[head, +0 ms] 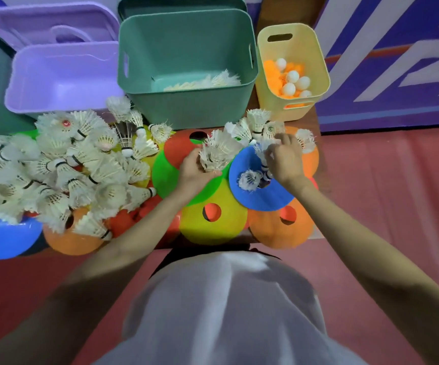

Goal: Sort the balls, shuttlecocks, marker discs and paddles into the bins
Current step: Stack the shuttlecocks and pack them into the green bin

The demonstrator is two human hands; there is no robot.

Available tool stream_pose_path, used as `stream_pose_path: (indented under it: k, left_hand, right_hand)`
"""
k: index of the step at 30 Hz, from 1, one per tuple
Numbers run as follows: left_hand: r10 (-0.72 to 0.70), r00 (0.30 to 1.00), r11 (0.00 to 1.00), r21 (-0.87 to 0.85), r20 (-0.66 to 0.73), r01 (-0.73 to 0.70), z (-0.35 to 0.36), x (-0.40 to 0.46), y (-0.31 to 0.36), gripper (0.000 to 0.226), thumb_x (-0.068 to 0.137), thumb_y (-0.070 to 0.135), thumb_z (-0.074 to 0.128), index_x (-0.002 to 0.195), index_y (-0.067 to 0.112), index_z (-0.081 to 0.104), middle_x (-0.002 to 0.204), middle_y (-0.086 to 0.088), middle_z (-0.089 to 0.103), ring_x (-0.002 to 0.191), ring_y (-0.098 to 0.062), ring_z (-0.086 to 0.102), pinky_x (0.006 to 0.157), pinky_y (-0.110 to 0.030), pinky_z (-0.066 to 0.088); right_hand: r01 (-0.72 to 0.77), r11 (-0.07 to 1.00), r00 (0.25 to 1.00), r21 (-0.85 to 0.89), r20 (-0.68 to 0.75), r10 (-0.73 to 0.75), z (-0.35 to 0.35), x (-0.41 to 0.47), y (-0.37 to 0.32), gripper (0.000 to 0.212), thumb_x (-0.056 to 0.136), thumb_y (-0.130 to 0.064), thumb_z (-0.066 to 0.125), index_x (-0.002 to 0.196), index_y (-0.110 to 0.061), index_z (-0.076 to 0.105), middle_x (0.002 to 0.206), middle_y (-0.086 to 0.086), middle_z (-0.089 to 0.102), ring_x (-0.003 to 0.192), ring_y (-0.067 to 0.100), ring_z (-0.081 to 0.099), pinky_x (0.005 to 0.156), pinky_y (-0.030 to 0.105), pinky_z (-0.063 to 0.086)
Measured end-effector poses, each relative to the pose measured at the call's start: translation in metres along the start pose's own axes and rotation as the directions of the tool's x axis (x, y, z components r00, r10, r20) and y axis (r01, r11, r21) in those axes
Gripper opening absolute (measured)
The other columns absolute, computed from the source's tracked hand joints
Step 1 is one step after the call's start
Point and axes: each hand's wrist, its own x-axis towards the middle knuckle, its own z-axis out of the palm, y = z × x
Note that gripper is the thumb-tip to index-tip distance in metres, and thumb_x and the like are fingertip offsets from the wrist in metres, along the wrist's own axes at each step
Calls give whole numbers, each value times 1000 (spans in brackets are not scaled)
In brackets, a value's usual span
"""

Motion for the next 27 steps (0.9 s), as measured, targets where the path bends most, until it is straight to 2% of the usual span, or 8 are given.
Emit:
stream_pose_path:
  k: [4,6,8,11,14,19,24,27]
  left_hand:
    - [-17,999,1000,20,-30,17,-1,-1,0,60,63,2,85,113,17,57,111,-2,67,103,-20,65,93,-44,53]
    - [-11,999,1000,15,-43,12,-5,-1,0,58,60,9,88,107,24,57,111,-3,68,103,-20,66,92,-46,53]
    - [0,999,1000,20,-53,1,-9,-1,2,56,59,11,89,101,27,55,106,-2,68,101,-20,66,90,-47,54]
    - [23,999,1000,17,-49,-22,-14,0,6,57,56,17,88,101,28,54,103,1,67,100,-21,66,90,-46,54]
    - [52,998,998,35,-40,-50,-22,6,9,58,57,16,87,105,27,54,105,2,67,102,-20,66,91,-48,53]
    - [175,984,974,152,-28,-169,-39,20,32,62,56,28,86,112,22,60,104,3,71,96,-17,68,83,-45,56]
    - [375,925,897,275,-61,-346,-79,46,80,62,60,35,79,117,18,62,106,1,71,94,-18,68,82,-41,56]
    - [425,902,847,382,-71,-369,-102,72,110,63,62,28,80,121,16,62,110,-3,70,100,-24,65,86,-40,53]
  right_hand:
    - [64,993,978,99,-203,-43,-14,-2,-4,12,83,-4,54,80,-5,65,105,14,61,97,38,50,79,43,37]
    - [126,980,919,157,-390,-55,-26,-8,-11,10,86,-7,55,82,-9,63,91,8,63,85,33,51,72,39,34]
    - [197,946,836,257,-548,-25,-40,-13,-20,11,93,-13,55,86,-12,64,87,3,64,82,26,50,71,34,32]
    - [342,836,754,430,-656,29,-57,-16,-36,13,94,-12,56,86,-6,64,84,3,64,80,22,52,73,31,36]
    - [410,748,775,523,-632,17,-64,-12,-53,14,94,-12,57,85,-4,64,83,4,64,80,21,54,74,28,40]
    - [423,695,844,582,-532,-68,-61,4,-78,10,92,-9,59,87,-4,66,84,1,65,79,15,55,73,31,45]
    - [321,603,871,731,-478,116,-82,45,-93,10,92,-11,58,87,-6,66,80,-1,64,74,15,55,67,23,43]
    - [321,641,856,698,-503,120,-91,75,-103,10,90,-14,61,86,-7,67,81,-4,63,76,13,54,70,21,41]
